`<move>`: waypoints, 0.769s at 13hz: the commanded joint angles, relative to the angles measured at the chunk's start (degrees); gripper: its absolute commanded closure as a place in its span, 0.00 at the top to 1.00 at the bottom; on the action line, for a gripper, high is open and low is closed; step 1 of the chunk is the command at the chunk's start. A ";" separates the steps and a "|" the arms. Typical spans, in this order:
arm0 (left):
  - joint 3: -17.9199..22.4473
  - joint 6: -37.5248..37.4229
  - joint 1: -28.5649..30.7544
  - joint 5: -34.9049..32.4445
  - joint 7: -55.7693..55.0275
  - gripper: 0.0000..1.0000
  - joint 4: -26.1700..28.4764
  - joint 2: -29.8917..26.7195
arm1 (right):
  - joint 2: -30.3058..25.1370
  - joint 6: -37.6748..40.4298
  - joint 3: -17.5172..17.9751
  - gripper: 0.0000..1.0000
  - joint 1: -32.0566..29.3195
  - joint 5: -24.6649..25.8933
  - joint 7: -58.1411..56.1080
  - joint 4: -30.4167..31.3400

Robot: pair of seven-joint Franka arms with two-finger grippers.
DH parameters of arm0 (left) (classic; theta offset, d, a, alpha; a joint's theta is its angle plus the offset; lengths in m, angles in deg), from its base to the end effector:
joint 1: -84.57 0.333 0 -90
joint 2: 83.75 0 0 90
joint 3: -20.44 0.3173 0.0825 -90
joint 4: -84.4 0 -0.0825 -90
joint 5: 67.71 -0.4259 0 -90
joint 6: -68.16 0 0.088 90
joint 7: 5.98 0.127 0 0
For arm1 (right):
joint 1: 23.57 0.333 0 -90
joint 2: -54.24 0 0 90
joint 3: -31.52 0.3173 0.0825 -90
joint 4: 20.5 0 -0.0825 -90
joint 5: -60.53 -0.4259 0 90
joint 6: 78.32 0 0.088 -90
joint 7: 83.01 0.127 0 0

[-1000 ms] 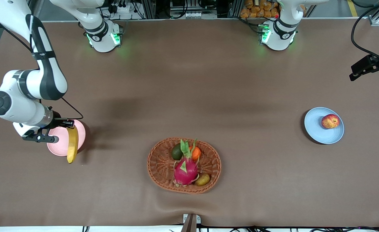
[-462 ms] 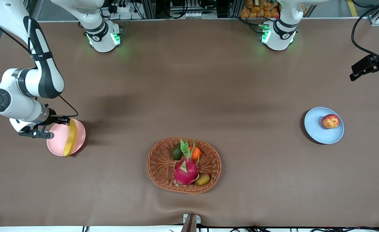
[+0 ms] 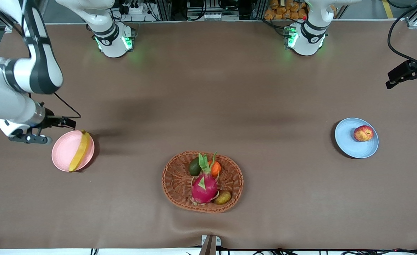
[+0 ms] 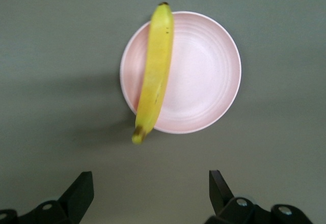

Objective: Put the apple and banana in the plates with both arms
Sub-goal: 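Release the banana onto the pink plate with the right gripper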

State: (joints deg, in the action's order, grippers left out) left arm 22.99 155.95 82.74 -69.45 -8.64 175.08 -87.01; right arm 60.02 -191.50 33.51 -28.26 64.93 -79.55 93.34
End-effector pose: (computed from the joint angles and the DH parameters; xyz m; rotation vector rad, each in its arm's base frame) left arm 0.5748 0.0119 0.6297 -3.1125 -0.0937 -0.0107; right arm 0.5974 -0.0347 0.3658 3.0687 -0.1125 -0.1719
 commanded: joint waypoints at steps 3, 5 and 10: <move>-2.72 0.10 2.45 1.04 -0.76 1.00 -0.24 -0.17 | -3.84 21.38 0.12 1.00 2.05 -7.65 -2.66 -14.40; -2.72 0.10 2.45 0.95 -0.68 1.00 -0.24 -0.26 | -5.24 27.46 0.21 1.00 2.05 -7.65 -5.90 -20.04; -2.81 0.02 2.36 1.13 -0.77 1.00 -0.24 -0.17 | -6.74 33.62 -0.41 1.00 1.79 -6.42 -11.55 -25.95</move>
State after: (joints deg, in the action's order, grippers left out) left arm 20.88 155.95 84.46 -69.45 -8.64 175.07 -87.01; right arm 53.03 -160.39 33.35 -25.93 58.38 -89.89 69.39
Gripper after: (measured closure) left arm 0.000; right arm 0.000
